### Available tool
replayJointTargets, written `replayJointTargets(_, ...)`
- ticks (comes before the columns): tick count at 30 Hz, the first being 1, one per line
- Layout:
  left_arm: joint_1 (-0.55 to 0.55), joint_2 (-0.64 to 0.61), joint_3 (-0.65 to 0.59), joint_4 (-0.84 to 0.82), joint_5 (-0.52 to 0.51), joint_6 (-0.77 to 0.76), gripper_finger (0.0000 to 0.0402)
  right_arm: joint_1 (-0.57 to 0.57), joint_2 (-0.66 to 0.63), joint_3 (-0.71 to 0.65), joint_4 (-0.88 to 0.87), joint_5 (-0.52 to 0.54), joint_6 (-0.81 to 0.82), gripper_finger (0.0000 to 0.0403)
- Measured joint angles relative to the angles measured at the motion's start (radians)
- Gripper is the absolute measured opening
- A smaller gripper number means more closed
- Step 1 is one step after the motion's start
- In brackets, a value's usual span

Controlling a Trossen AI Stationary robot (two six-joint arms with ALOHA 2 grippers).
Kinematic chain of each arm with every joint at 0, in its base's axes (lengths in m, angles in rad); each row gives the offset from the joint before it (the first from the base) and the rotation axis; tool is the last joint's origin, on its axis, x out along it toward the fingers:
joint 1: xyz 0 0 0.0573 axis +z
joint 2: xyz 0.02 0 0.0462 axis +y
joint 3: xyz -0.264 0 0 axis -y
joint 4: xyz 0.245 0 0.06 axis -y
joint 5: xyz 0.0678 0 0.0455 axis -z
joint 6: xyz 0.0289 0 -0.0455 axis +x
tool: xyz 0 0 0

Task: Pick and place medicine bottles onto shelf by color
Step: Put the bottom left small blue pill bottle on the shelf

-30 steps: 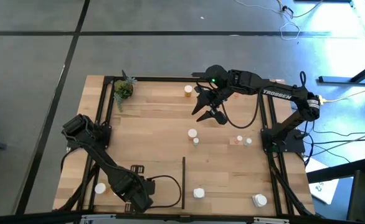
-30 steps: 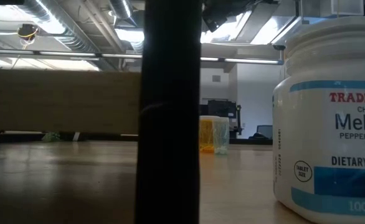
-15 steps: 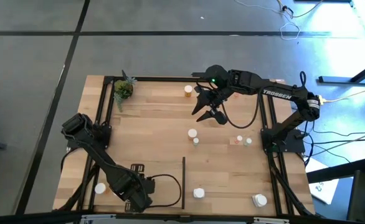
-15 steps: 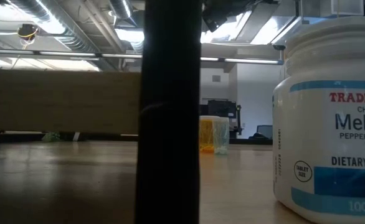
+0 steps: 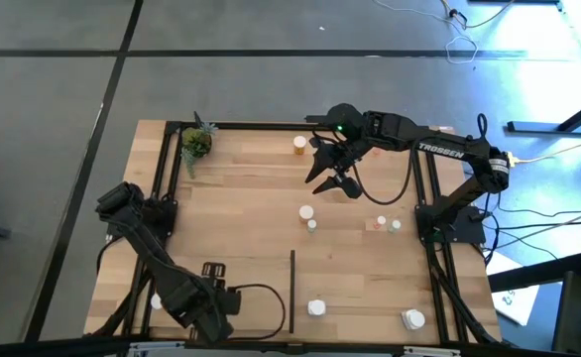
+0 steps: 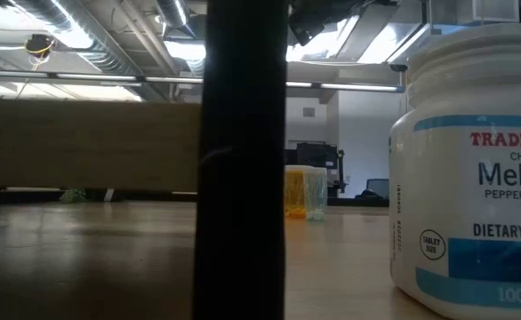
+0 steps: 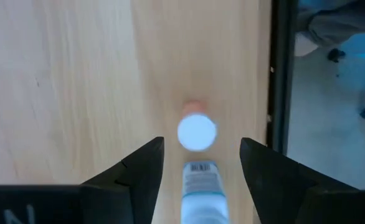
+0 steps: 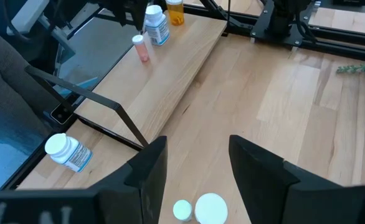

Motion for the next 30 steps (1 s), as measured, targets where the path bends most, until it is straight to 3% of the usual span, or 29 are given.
replayJointTargets(10, 0.018, 0.000, 0.008, -0.081, -0.004, 0.003, 0.0204, 0.000, 0.000, 0.000, 0.000, 0.000, 0.000, 0.0174)
replayJointTargets(24, 0.033, 0.001, 0.058, -0.172, -0.009, 0.134, 0.0204, 0.000, 0.000, 0.000, 0.000, 0.000, 0.000, 0.0174)
replayJointTargets(30, 0.032, 0.001, 0.058, -0.173, -0.104, 0.151, 0.0204, 0.000, 0.000, 0.000, 0.000, 0.000, 0.000, 0.0174)
